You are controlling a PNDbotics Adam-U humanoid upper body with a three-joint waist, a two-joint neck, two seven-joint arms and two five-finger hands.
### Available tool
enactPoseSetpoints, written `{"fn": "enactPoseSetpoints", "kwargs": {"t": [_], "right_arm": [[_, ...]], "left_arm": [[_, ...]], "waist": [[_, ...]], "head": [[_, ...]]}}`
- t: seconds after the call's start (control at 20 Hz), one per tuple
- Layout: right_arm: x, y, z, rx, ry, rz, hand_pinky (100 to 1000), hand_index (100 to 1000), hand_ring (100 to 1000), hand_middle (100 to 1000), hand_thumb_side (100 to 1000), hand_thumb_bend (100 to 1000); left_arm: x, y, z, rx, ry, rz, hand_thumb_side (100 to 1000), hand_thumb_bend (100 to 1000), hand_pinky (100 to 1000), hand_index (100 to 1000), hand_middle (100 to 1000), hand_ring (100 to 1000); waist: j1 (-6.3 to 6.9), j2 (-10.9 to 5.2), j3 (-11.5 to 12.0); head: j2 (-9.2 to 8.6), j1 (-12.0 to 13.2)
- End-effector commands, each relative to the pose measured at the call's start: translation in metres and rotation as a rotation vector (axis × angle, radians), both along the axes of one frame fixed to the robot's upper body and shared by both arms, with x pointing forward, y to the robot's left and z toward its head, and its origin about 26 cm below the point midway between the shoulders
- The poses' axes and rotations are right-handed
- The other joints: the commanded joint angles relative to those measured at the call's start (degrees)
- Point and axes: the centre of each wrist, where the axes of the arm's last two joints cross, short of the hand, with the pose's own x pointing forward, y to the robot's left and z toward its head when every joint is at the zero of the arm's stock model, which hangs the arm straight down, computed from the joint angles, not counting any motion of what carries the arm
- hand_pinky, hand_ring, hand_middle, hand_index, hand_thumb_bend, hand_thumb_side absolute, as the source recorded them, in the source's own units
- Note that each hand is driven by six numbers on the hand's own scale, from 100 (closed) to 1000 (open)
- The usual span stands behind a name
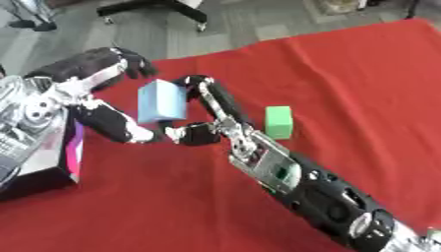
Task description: Pick up the objects with one hand, pass them to the other hand, and then place them into the box on the other side of the table.
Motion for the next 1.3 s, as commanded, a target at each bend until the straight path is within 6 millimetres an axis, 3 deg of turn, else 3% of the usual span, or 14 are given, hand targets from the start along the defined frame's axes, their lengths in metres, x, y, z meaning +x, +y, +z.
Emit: {"fn": "enactPoseSetpoints", "kwargs": {"t": [0.05, 0.55, 1.3], "right_arm": [[-0.001, 0.004, 0.011, 0.009, -0.026, 0.028, 763, 577, 638, 482, 100, 181], [-0.002, 0.005, 0.012, 0.013, -0.033, 0.043, 763, 576, 632, 481, 100, 177], [-0.002, 0.006, 0.013, 0.053, -0.03, 0.06, 764, 572, 624, 478, 100, 158]], "left_arm": [[0.0, -0.001, 0.01, -0.013, -0.058, 0.007, 310, 580, 836, 855, 753, 796], [0.005, -0.002, 0.004, -0.021, -0.077, 0.018, 294, 505, 816, 810, 697, 761], [0.009, -0.006, -0.004, 0.029, -0.046, 0.0, 217, 579, 814, 819, 718, 768]], "waist": [[0.58, -1.54, 0.0], [0.57, -1.42, -0.2], [0.61, -1.32, -0.4]], "head": [[-0.7, 0.2], [-0.9, 0.8], [-0.73, 0.9]]}}
